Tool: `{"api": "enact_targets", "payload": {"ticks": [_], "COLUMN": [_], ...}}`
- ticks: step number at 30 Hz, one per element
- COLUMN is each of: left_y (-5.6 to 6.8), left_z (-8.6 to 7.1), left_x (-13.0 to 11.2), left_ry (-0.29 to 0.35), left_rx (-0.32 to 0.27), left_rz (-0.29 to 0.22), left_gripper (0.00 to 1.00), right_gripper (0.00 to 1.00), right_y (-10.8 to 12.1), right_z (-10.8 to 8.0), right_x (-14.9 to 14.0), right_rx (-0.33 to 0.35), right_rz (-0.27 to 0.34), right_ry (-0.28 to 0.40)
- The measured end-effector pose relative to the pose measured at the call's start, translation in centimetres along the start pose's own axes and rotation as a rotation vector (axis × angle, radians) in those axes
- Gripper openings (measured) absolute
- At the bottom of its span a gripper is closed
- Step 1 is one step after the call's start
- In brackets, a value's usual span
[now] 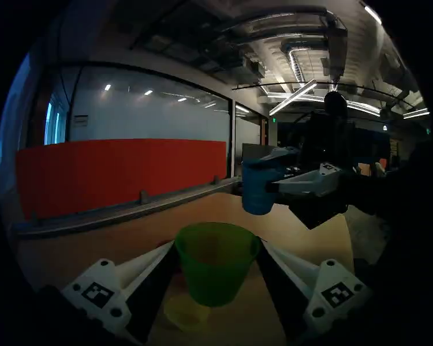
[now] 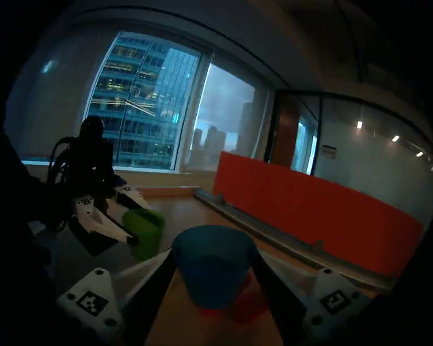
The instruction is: Pour water
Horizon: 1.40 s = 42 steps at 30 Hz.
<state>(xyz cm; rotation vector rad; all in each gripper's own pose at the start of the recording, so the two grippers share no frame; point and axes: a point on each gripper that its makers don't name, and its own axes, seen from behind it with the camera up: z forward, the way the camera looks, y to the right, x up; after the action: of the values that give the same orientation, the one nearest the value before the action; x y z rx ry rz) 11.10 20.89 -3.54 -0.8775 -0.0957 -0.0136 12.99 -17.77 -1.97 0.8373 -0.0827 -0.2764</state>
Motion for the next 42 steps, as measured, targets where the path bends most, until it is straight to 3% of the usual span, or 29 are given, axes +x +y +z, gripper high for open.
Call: {"api": "enact_targets", "payload": {"ticks": [20, 42], "left_y": [1.8, 2.1], "left_z": [1.1, 2.3], "left_x": [-0.2, 1.2], "left_ry": [0.001, 0.029], "left_rx": [-0.057, -0.074], "left_rz": [-0.01, -0.014], "left_gripper": [0.89, 0.89], "right_gripper": [0.91, 0.91], "right_y": [1.1, 1.1], "right_z": [0.7, 2.3], "right_x": [4.2, 8.4], "right_rx": [0.003, -0.002], "right_rz": [-0.152, -0.418], "right_ry": [0.042, 0.057]}}
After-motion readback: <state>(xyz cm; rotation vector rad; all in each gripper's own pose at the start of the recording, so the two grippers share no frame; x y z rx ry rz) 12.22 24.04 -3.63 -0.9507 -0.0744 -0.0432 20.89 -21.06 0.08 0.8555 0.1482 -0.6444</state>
